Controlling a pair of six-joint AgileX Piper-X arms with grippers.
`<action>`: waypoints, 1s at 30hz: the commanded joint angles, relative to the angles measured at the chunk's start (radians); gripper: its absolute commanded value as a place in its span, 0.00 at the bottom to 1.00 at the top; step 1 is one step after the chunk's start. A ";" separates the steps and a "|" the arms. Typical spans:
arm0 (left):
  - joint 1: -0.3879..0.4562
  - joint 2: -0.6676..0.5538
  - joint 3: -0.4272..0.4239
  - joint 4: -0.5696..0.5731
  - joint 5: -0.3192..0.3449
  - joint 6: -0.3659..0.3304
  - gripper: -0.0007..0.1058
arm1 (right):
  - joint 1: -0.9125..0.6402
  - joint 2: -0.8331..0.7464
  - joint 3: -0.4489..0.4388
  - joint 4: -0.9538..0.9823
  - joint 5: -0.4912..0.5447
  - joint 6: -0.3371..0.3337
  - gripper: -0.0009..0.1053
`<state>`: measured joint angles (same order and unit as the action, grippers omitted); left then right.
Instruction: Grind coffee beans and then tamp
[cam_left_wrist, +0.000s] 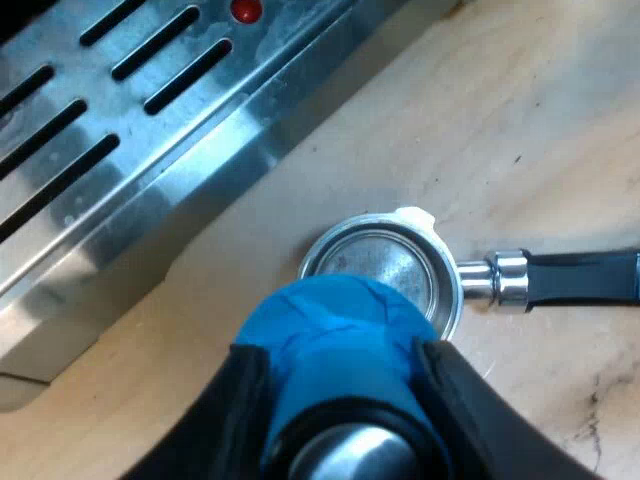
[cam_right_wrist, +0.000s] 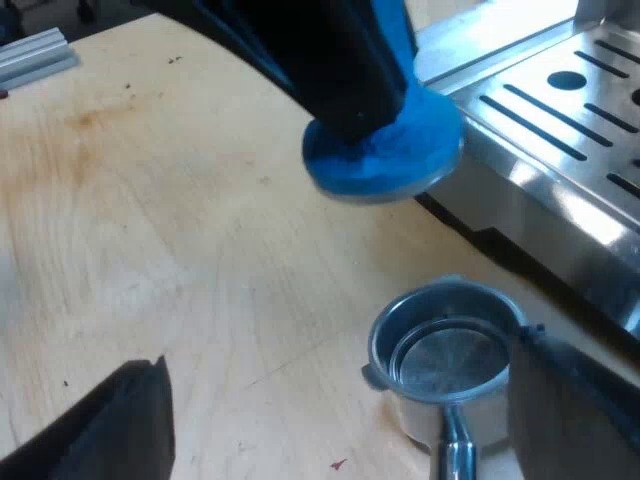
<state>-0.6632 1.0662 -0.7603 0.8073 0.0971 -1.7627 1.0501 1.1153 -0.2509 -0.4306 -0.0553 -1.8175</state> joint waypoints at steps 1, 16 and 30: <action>0.010 -0.011 -0.005 0.004 -0.020 -0.020 0.01 | 0.003 -0.004 -0.003 -0.016 -0.011 -0.011 0.66; 0.202 -0.014 0.014 0.053 -0.013 0.041 0.01 | 0.003 -0.004 -0.003 -0.019 -0.011 -0.011 0.66; 0.271 -0.014 0.180 -0.105 -0.013 0.048 0.01 | 0.003 -0.004 -0.003 -0.015 -0.011 -0.011 0.66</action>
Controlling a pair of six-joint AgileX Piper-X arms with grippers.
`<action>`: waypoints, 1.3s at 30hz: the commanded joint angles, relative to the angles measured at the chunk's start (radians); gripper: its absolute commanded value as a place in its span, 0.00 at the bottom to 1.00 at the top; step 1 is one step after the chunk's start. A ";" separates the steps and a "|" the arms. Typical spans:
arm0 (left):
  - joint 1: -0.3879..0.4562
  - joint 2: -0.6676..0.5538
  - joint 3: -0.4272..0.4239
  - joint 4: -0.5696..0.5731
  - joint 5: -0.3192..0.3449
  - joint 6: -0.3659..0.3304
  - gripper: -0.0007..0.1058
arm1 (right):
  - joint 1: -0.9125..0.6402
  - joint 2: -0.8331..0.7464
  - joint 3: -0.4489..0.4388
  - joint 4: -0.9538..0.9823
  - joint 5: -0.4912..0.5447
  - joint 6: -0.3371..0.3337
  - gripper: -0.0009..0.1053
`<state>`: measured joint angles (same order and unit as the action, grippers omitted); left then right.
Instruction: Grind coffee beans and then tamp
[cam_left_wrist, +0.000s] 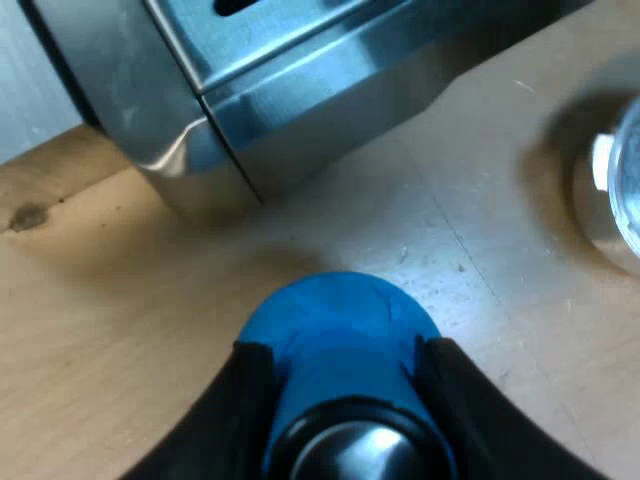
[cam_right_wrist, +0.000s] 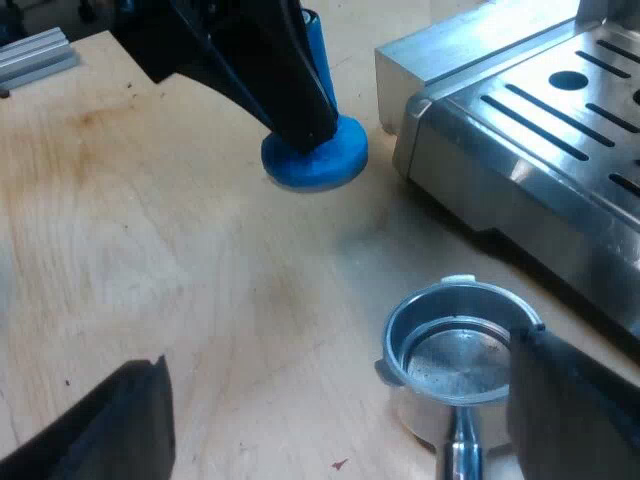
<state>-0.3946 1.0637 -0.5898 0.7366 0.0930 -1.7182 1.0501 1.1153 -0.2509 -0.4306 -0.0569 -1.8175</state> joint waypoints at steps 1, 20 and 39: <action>0.003 -0.011 0.016 -0.040 -0.009 0.004 0.01 | 0.003 -0.004 -0.003 -0.015 -0.009 -0.011 0.66; 0.003 0.209 0.062 -0.191 0.056 0.016 0.02 | 0.003 -0.004 -0.003 -0.015 -0.009 0.000 0.66; 0.003 0.210 0.025 -0.126 0.084 0.018 0.62 | 0.003 -0.004 -0.003 0.032 -0.009 0.011 0.66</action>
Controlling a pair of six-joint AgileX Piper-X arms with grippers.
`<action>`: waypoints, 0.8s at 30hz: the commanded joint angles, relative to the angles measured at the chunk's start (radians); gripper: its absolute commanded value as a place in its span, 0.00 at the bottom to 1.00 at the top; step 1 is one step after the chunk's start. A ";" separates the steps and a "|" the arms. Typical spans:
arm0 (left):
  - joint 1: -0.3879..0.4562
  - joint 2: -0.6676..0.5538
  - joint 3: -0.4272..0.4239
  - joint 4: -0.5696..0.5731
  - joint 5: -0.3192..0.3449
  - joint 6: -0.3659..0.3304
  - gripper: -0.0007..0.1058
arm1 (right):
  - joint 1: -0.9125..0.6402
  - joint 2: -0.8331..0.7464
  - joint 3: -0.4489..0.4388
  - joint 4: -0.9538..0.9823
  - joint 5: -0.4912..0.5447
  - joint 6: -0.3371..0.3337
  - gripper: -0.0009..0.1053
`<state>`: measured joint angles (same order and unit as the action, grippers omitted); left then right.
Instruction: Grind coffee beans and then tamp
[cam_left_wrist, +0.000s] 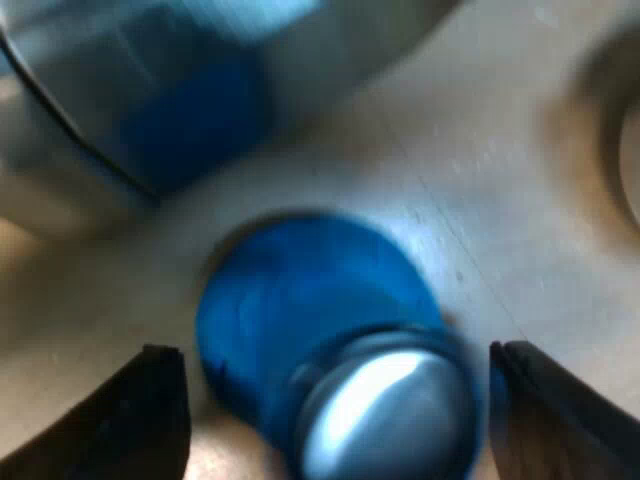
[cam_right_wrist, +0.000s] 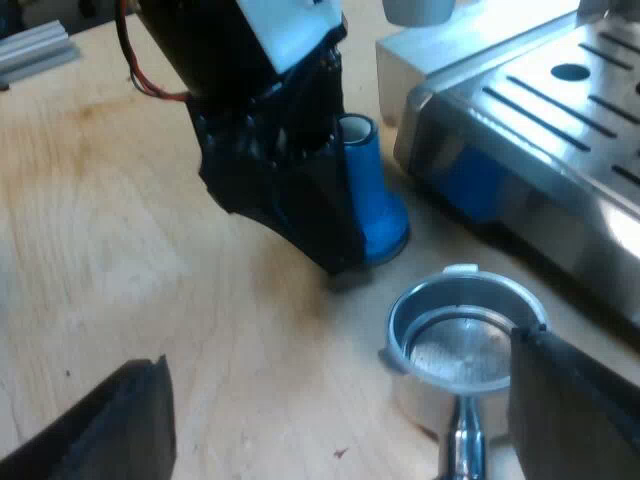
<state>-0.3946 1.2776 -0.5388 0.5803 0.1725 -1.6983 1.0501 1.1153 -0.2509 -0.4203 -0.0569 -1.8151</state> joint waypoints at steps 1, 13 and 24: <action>0.003 -0.011 -0.038 0.045 0.005 -0.002 0.62 | 0.003 -0.004 -0.003 0.028 -0.009 0.009 0.66; 0.003 -0.342 -0.068 0.090 0.003 -0.002 0.62 | 0.003 -0.073 -0.003 0.060 -0.009 0.057 0.66; 0.003 -0.692 -0.072 0.219 0.003 -0.005 0.62 | 0.003 -0.247 -0.008 0.224 -0.088 0.128 0.66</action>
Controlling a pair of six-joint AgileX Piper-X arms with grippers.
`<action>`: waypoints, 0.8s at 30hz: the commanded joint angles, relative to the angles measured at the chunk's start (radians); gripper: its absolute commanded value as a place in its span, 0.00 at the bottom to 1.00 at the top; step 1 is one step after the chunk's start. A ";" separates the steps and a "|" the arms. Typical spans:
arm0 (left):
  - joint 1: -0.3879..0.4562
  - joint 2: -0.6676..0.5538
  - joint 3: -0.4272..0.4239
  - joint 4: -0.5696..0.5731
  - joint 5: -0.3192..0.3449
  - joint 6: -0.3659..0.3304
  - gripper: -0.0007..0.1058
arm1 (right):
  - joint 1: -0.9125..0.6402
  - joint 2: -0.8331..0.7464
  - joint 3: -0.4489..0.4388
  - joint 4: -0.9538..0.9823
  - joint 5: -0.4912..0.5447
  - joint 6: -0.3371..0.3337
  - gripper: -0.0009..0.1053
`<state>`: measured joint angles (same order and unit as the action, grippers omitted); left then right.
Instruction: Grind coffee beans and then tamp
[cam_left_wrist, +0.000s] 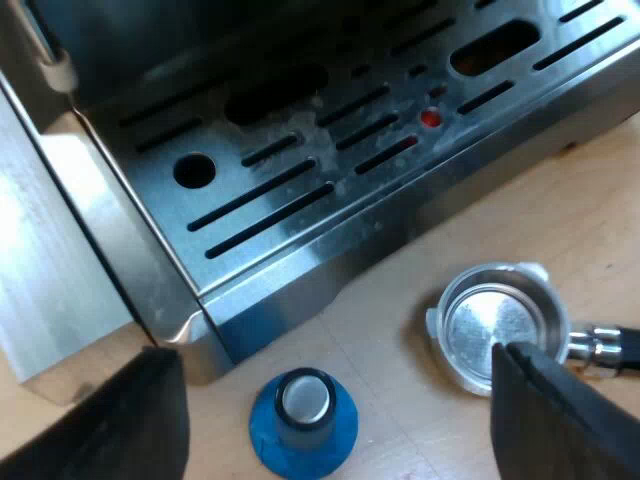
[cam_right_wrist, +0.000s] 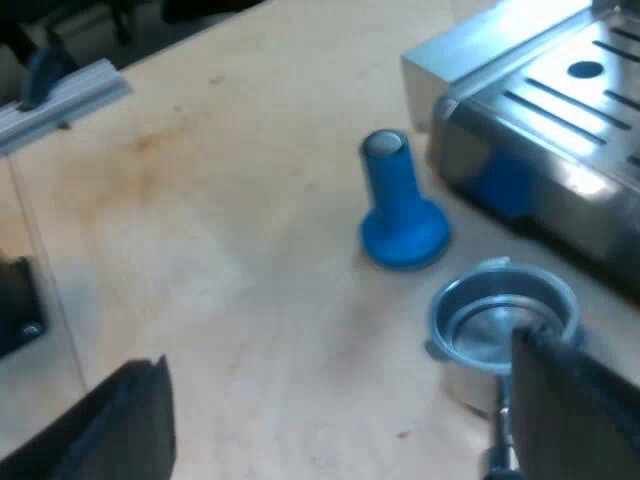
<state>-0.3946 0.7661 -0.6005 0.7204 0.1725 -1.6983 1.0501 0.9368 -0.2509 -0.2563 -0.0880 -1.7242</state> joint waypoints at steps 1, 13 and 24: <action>0.003 -0.217 -0.010 0.094 0.003 -0.009 0.62 | 0.003 -0.146 -0.040 0.206 -0.102 0.053 0.66; 0.003 -0.440 -0.109 0.237 0.003 -0.010 0.62 | 0.003 -0.289 -0.274 0.654 -0.093 0.005 0.66; 0.003 -0.437 -0.240 0.245 -0.022 -0.028 0.62 | 0.000 -0.291 -0.493 0.762 0.068 -0.005 0.67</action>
<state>-0.3946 0.3255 -0.8307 0.9709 0.1678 -1.7104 1.0501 0.6478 -0.7306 0.4972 -0.0470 -1.7116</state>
